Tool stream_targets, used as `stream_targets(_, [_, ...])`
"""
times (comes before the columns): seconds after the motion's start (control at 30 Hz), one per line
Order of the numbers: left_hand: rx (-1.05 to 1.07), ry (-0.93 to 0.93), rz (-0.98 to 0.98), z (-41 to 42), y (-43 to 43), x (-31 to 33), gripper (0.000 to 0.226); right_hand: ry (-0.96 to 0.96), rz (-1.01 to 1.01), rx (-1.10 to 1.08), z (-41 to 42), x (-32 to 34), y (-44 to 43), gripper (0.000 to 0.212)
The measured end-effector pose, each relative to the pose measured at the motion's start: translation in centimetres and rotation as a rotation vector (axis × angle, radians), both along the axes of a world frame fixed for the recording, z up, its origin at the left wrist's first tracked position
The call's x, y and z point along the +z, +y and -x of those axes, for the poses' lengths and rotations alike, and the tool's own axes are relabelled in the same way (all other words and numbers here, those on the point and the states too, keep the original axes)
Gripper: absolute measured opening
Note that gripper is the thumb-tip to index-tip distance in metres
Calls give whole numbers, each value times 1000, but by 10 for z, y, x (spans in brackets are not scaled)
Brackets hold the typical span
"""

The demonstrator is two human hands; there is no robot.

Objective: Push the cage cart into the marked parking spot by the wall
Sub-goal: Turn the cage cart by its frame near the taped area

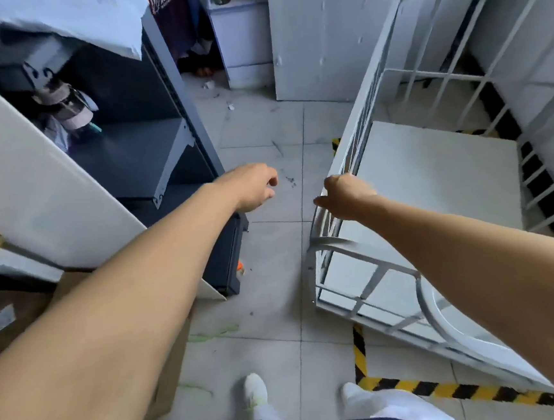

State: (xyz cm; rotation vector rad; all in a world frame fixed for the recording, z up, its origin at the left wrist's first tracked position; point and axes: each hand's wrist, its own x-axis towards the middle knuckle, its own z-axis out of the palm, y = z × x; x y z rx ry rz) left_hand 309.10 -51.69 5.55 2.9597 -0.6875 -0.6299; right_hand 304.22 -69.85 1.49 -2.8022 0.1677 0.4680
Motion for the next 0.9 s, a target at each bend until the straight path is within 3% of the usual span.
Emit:
stream_targets(0.3, [-418, 22, -40, -106, -19, -15, 31, 75, -25, -362, -32, -28, 23, 39])
stream_targets(0.67, [-841, -71, -98, -203, -148, -26, 24, 87, -42, -619, -111, -36, -39, 44])
stream_targets(0.9, [-1082, -97, -226, -267, -236, -28, 33, 110, -83, -832, -149, -40, -87, 41])
